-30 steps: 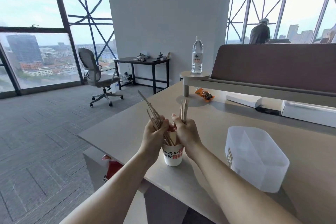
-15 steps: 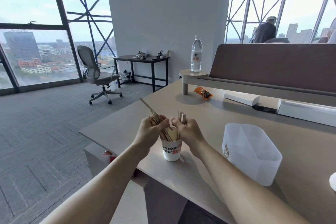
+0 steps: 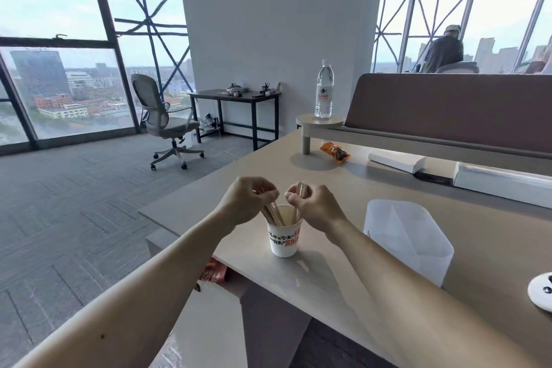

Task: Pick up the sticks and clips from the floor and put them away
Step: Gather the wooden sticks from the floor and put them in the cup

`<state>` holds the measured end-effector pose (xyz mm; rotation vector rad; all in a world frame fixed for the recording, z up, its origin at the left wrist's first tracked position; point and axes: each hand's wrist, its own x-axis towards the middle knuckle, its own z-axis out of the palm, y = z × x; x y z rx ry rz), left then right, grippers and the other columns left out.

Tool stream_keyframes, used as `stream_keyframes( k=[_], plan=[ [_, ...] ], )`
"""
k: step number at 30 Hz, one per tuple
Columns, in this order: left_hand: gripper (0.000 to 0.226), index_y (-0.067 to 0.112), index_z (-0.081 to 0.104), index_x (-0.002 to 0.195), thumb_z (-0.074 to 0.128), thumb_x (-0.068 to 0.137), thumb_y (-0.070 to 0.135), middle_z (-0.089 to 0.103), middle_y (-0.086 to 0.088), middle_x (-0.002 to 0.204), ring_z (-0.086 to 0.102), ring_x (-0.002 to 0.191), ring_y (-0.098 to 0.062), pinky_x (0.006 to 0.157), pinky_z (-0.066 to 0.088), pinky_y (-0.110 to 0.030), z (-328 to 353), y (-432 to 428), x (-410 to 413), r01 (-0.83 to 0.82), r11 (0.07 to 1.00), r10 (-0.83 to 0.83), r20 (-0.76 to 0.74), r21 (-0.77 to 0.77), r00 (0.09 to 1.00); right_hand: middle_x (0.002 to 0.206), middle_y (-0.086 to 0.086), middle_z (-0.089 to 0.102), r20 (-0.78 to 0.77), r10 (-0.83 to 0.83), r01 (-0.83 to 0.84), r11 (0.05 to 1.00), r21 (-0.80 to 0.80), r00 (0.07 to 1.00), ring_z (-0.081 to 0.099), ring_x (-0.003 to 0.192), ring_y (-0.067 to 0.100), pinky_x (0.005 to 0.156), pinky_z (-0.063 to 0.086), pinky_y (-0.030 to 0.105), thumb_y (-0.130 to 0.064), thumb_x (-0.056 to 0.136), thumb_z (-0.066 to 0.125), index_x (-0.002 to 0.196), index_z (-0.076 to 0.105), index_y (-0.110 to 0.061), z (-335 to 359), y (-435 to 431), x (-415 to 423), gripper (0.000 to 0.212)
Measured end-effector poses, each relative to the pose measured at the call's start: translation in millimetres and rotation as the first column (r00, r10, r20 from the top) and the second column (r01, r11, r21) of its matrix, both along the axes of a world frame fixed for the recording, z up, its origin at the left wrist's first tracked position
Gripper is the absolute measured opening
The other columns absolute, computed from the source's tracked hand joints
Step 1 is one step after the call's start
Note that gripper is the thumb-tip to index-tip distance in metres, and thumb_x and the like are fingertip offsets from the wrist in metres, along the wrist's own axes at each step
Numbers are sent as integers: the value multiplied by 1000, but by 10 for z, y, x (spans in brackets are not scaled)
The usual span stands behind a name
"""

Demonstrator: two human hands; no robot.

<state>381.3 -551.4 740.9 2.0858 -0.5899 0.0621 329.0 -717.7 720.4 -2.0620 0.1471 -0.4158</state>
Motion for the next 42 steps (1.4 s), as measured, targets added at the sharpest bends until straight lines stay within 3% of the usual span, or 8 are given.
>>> stream_keyframes(
  k=[6, 13, 19, 22, 26, 34, 39, 42],
  plan=[
    [6, 23, 72, 94, 69, 89, 26, 72, 8, 94, 67, 91, -13, 85, 54, -35, 158, 111, -111, -19, 995, 8, 116, 95, 993, 117, 6, 66, 5, -2, 2, 983, -185, 1000, 61, 107, 22, 82, 43, 24, -36, 95, 62, 129, 61, -13, 209, -45, -190, 41],
    [7, 21, 69, 92, 63, 92, 18, 70, 5, 91, 60, 82, -9, 78, 48, -28, 557, 535, -567, -96, 985, 57, 253, 146, 966, 90, 4, 73, 218, -86, 157, 930, -332, 972, 67, 85, 22, 72, 51, 30, -24, 95, 58, 93, 72, -15, 717, 141, -553, 17],
    [8, 22, 65, 88, 60, 93, 18, 64, 9, 84, 59, 82, -11, 80, 52, -33, 798, 1202, -1274, -129, 964, 53, 310, 231, 949, 81, -2, 70, 147, 89, 5, 842, -539, 985, 64, 73, 16, 64, 49, 25, -24, 95, 56, 93, 73, -15, 1068, 700, -1175, 19],
    [8, 22, 62, 87, 60, 94, 19, 62, 9, 83, 60, 81, -11, 77, 52, -33, 780, 1623, -1703, -163, 948, 74, 310, 273, 948, 85, 2, 73, 110, 191, -95, 814, -572, 975, 68, 75, 20, 74, 59, 40, -22, 93, 59, 92, 72, -14, 1052, 1056, -1467, 15],
    [7, 14, 65, 95, 59, 95, 18, 65, 3, 89, 63, 86, -15, 78, 54, -31, 596, 2177, -2336, -222, 914, 130, 273, 341, 953, 83, 1, 71, 55, 279, -184, 756, -628, 959, 66, 74, 20, 72, 54, 32, -22, 94, 59, 90, 72, -14, 904, 1573, -1885, 16],
    [5, 17, 64, 93, 60, 96, 19, 63, 7, 85, 57, 74, -4, 61, 39, -11, -45, 3037, -3558, -345, 852, 300, 173, 395, 938, 97, 3, 73, -129, 432, -413, 668, -619, 892, 67, 88, 23, 78, 53, 34, -29, 94, 59, 96, 74, -17, 216, 2424, -2705, 19],
    [10, 15, 66, 100, 60, 96, 22, 65, 6, 89, 59, 76, -7, 63, 42, -14, -596, 3317, -4251, -333, 816, 335, 83, 473, 938, 89, 4, 73, -228, 480, -516, 643, -565, 847, 67, 85, 25, 71, 44, 26, -26, 92, 61, 83, 71, -18, -277, 2741, -3260, 16],
    [12, 16, 68, 100, 61, 95, 24, 70, 2, 95, 61, 78, -9, 66, 42, -18, -882, 3443, -4583, -344, 791, 353, 82, 506, 932, 95, 2, 74, -273, 488, -548, 609, -573, 829, 67, 88, 24, 78, 52, 32, -30, 93, 60, 90, 73, -21, -518, 2855, -3571, 16]
  ],
)
